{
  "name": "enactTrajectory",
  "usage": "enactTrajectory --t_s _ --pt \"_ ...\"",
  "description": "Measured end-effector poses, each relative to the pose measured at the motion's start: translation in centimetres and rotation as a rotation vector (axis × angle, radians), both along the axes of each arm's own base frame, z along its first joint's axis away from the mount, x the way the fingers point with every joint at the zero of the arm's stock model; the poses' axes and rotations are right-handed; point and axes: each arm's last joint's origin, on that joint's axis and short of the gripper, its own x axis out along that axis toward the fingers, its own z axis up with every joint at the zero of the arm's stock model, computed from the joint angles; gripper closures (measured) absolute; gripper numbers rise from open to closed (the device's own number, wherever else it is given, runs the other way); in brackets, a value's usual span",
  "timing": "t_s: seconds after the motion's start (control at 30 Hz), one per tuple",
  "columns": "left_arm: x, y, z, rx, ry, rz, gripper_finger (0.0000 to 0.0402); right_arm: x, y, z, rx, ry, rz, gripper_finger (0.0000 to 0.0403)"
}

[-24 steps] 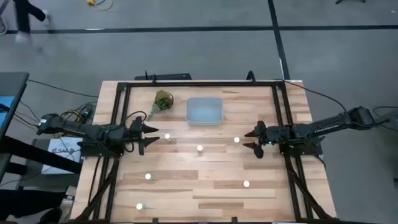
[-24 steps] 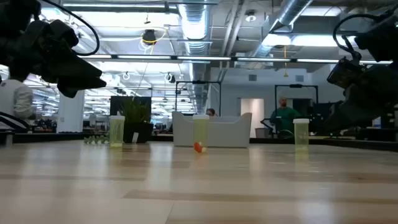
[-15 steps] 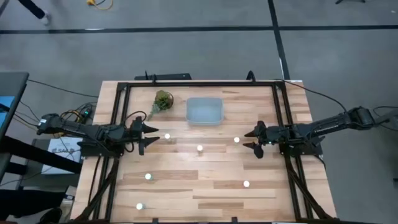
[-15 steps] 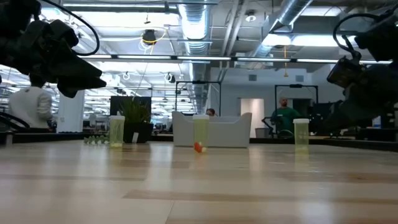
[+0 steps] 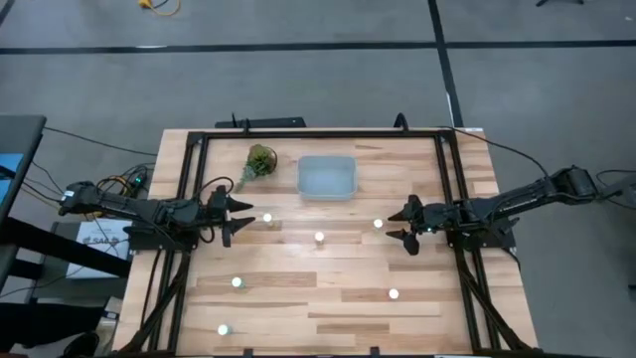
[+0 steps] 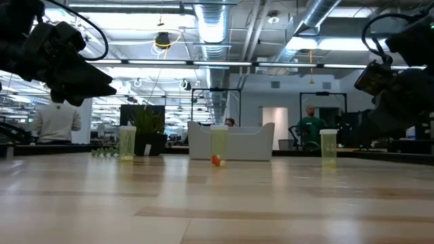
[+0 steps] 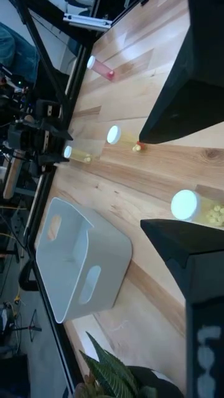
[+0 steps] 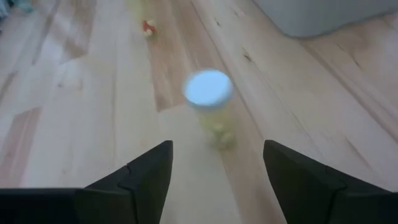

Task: Pick and place pill bottles into a basket
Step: Put the top right yellow pill bottle into the bin

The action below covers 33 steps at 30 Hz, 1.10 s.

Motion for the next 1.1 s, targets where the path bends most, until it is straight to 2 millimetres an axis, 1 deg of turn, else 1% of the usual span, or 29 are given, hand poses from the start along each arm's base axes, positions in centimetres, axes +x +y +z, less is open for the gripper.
enactTrajectory --t_s 0.2,0.4,0.53,0.83,1.0,1.1 --pt "0.0 0.0 0.0 0.001 -0.002 0.007 0.0203 0.4 0.2 -0.5 -0.010 0.025 0.009 0.0159" --pt "0.0 0.0 0.0 0.001 -0.002 0.008 0.0203 0.9 0.1 -1.2 -0.048 0.061 -0.036 0.0159" --pt "0.0 0.0 0.0 0.001 -0.002 0.008 0.0203 1.9 0.2 -0.9 -0.064 0.090 -0.032 0.0159" --pt "0.0 0.0 0.0 0.001 -0.003 0.007 0.0203 5.1 0.7 -0.1 -0.120 0.138 0.016 0.0159" --pt "0.0 0.0 0.0 0.001 -0.002 0.007 0.0203 5.8 0.9 -0.1 -0.120 0.158 0.015 0.0162" --pt "0.0 0.0 0.0 0.001 -0.001 0.007 0.0203 6.0 0.9 -0.1 -0.120 0.168 0.014 0.0181"
